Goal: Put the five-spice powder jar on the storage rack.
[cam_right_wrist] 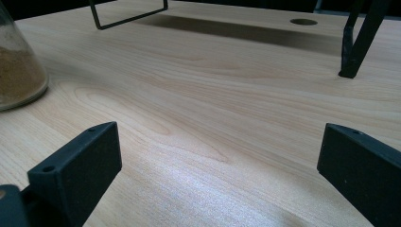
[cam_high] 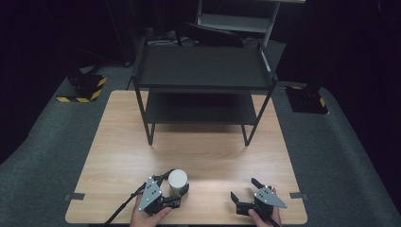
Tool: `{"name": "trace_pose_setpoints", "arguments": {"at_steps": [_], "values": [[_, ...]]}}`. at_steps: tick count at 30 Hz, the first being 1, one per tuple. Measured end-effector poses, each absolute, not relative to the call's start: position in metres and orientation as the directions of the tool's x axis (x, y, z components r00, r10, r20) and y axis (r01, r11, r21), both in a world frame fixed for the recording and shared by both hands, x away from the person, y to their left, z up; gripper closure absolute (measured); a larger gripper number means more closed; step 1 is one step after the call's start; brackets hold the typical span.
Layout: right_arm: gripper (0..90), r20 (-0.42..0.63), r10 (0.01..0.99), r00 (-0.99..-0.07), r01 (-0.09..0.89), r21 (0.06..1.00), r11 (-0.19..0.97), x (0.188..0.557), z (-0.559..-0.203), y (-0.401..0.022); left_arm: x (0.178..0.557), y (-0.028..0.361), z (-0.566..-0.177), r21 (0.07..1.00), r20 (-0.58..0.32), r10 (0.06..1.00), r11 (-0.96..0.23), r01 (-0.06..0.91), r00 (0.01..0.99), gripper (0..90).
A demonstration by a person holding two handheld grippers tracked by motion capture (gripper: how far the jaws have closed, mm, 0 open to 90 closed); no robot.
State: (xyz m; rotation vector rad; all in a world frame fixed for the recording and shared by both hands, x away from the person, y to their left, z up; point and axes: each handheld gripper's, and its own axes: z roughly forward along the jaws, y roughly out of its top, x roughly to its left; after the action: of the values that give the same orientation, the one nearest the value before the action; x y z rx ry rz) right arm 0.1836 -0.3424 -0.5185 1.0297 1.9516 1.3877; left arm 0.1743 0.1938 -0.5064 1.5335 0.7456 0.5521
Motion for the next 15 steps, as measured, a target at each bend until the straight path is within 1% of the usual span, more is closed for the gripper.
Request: {"name": "trace_pose_setpoints", "arguments": {"at_steps": [2, 10, 15], "values": [[0.5, 0.009, 0.821, -0.571, 0.278, 0.943, 0.183, 0.1836, -0.5186, -0.3425, 0.1731, 0.1928, -0.5072, 0.992, -0.078, 0.737, -0.01, 0.127, 0.671, 32.2], [0.5, 0.01, 0.821, -0.571, 0.278, 0.943, 0.182, 0.1836, -0.5188, -0.3428, 0.1705, 0.1905, -0.509, 0.993, -0.069, 0.746, -0.01, 0.115, 0.662, 33.0], [0.5, 0.01, 0.821, -0.571, 0.278, 0.944, 0.181, 0.1835, -0.5188, -0.3428, 0.1697, 0.1902, -0.5065, 0.992, -0.076, 0.753, -0.009, 0.125, 0.654, 33.2]]}}
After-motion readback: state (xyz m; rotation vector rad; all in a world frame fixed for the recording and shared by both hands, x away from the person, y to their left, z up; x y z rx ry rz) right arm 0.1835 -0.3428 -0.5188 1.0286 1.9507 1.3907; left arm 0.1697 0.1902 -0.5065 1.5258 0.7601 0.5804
